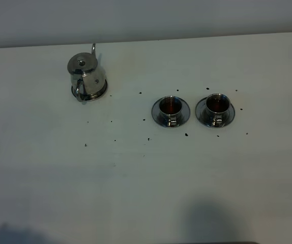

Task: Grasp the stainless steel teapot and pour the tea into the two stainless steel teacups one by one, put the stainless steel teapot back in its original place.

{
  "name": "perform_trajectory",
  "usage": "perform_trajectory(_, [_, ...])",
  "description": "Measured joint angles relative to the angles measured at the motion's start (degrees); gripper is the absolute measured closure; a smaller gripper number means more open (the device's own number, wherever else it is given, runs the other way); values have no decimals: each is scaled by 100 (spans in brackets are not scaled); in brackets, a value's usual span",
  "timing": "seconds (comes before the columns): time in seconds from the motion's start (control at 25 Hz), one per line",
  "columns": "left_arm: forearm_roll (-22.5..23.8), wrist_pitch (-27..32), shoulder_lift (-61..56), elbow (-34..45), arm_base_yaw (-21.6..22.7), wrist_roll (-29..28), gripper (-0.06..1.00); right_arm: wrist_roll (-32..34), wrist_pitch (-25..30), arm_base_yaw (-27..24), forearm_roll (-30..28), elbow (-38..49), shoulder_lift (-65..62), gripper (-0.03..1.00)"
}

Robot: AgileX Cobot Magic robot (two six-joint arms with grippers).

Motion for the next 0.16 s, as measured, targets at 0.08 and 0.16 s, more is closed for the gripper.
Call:
perform_trajectory(0.08, [0, 0, 0, 0, 0, 0, 47, 0, 0, 0, 0, 0, 0, 48])
perform_trajectory(0.16, [0, 0, 0, 0, 0, 0, 47, 0, 0, 0, 0, 0, 0, 48])
